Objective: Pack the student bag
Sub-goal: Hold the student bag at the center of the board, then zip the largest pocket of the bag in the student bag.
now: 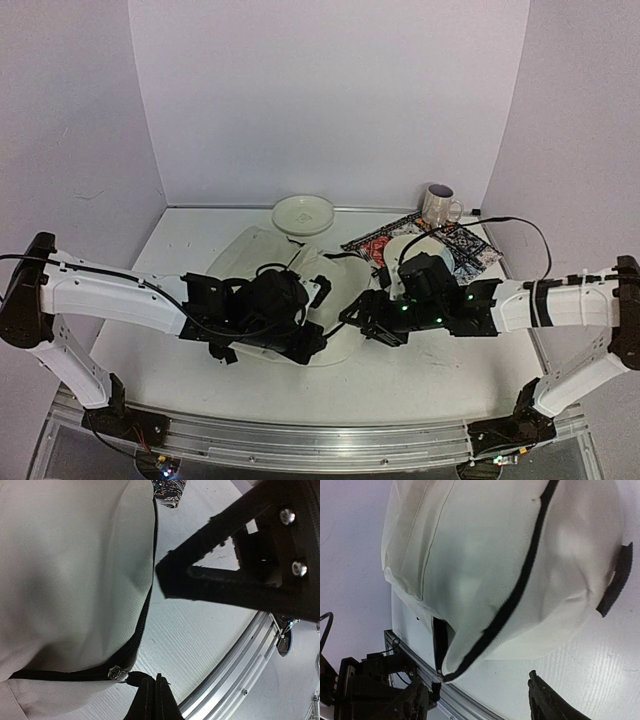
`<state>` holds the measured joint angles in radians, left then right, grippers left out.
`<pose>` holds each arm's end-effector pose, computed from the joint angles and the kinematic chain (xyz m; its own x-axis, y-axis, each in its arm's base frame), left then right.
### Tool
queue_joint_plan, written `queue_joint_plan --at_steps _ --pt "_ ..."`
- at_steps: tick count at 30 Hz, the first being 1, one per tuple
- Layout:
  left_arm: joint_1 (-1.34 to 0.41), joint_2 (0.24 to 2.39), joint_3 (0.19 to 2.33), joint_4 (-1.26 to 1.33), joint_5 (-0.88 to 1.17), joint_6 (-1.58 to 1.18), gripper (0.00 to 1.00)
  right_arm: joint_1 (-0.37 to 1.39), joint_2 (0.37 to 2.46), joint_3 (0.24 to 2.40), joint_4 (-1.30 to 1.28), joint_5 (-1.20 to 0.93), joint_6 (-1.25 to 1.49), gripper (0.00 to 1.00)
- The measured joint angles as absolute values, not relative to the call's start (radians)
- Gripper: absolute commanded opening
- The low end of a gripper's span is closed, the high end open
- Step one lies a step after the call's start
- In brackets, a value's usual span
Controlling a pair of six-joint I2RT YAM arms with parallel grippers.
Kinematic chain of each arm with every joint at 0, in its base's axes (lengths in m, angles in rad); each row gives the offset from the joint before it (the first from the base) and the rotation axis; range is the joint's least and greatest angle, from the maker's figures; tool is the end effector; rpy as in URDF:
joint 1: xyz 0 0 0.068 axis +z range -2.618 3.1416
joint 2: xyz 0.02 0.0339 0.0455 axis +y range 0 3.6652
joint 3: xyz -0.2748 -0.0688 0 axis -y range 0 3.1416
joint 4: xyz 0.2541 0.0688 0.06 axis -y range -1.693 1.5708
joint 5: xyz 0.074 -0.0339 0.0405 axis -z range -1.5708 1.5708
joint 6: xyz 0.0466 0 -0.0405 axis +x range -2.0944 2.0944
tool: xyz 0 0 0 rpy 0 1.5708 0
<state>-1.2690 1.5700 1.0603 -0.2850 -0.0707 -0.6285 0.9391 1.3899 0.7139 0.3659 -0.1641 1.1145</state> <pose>0.1087 -0.3382 0.2307 -0.7229 0.3491 -0.5963 0.6338 0.6787 -0.3711 0.1832 0.2632 0.2350 -0.8766 0.3018 -0.3749 -0.2295 0.4225 0.8768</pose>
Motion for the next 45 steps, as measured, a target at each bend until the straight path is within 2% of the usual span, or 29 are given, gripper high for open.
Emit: queue_joint_plan --at_steps 2,5,10,14,19,31,39,45 --pt "-1.269 1.570 1.061 -0.285 -0.066 -0.627 0.00 0.952 1.428 0.715 0.411 -0.165 1.139 0.63" --pt "-1.269 1.570 1.060 -0.283 -0.062 -0.626 0.00 0.965 1.480 0.720 0.448 -0.168 1.160 0.52" --pt "-1.269 1.569 1.059 -0.279 -0.076 -0.625 0.00 0.971 1.534 0.736 0.483 -0.177 1.179 0.17" --pt "-1.269 1.549 1.045 -0.284 -0.124 -0.625 0.00 0.972 1.532 0.736 0.493 -0.178 1.175 0.06" --pt "-1.253 1.506 1.003 -0.319 -0.194 -0.630 0.00 0.972 1.503 0.743 0.439 -0.160 1.144 0.00" --pt "-1.093 1.449 0.845 -0.300 -0.215 -0.661 0.00 0.952 1.433 0.770 0.323 -0.157 1.043 0.00" --pt "-1.084 1.418 0.810 -0.315 -0.265 -0.754 0.00 0.928 1.381 0.756 0.311 -0.178 0.989 0.00" --pt "-1.079 1.380 0.782 -0.346 -0.315 -0.831 0.00 0.942 1.456 0.843 0.291 -0.253 0.895 0.00"
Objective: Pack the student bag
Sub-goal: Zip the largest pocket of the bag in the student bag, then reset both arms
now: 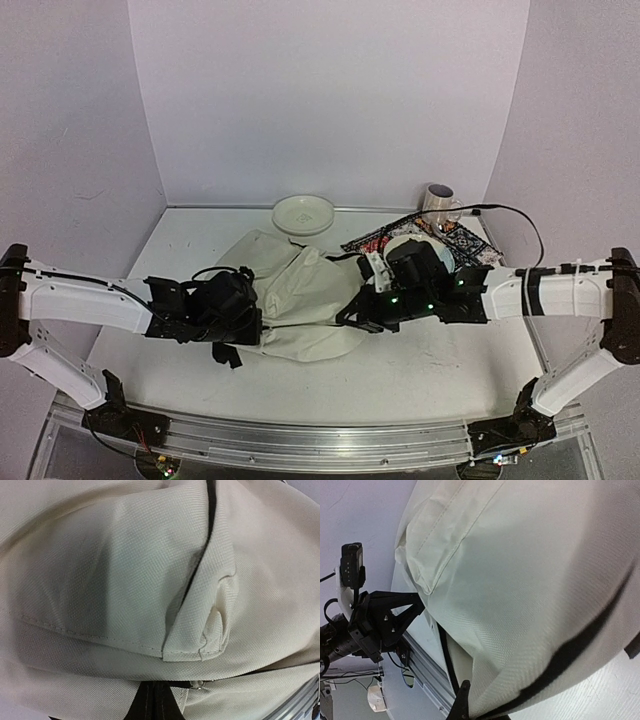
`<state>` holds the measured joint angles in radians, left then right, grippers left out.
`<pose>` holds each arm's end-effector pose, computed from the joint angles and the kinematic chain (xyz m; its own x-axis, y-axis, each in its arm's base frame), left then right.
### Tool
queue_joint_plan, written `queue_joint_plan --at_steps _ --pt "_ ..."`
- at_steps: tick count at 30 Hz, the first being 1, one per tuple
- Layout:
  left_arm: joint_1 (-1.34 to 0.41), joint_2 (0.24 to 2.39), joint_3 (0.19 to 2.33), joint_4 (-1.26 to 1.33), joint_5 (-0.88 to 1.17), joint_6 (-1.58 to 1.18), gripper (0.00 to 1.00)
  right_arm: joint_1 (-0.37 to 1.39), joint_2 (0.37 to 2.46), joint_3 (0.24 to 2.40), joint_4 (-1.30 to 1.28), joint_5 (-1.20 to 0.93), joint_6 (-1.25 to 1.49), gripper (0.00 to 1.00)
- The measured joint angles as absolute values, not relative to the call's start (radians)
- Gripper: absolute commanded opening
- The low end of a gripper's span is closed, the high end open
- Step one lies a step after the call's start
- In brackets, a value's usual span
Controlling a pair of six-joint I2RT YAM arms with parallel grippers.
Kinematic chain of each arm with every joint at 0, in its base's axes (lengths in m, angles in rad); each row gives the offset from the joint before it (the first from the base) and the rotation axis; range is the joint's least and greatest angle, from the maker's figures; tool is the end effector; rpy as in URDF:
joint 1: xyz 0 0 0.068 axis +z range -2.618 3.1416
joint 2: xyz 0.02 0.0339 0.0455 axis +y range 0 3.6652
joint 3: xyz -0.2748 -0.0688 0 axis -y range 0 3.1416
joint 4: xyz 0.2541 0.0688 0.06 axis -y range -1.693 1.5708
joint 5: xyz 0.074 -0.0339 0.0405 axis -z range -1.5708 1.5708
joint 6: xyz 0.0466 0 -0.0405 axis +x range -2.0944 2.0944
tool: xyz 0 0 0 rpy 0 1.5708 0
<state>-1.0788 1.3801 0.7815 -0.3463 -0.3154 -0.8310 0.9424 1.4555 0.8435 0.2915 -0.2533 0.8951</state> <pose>0.1455 -0.2408 0.1938 -0.8136 0.0315 -0.5806 0.2242 0.9383 -0.2632 0.1927 0.2851 0.2521 -0.8360 0.1345 -0.5320 -0.4328 0.4345 0.7899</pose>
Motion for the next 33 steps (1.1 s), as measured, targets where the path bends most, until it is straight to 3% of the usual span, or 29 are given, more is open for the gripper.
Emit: queue_joint_plan --at_steps 4,9,11,17,25,30,33 --pt "-1.059 1.344 0.756 -0.389 -0.388 -0.861 0.00 0.987 1.552 0.945 0.281 -0.293 0.841 0.01" --pt "-1.039 1.273 0.700 -0.421 -0.457 -0.920 0.03 1.051 1.658 1.055 0.267 -0.316 0.791 0.15" --pt "-1.034 1.237 0.680 -0.439 -0.481 -0.940 0.11 1.063 1.681 1.080 0.253 -0.327 0.771 0.26" --pt "-0.992 1.073 0.626 -0.545 -0.607 -0.978 0.54 1.072 1.686 1.151 0.101 -0.328 0.679 0.59" --pt "-0.927 0.902 0.676 -0.568 -0.688 -0.891 0.93 0.970 1.676 1.280 -0.039 -0.265 0.545 0.83" --pt "-0.753 0.928 0.733 -0.526 -0.656 -0.767 1.00 0.802 1.638 1.280 -0.067 -0.191 0.471 0.97" --pt "-0.588 0.964 0.736 -0.483 -0.572 -0.694 1.00 0.723 1.591 1.280 -0.080 -0.119 0.426 0.98"
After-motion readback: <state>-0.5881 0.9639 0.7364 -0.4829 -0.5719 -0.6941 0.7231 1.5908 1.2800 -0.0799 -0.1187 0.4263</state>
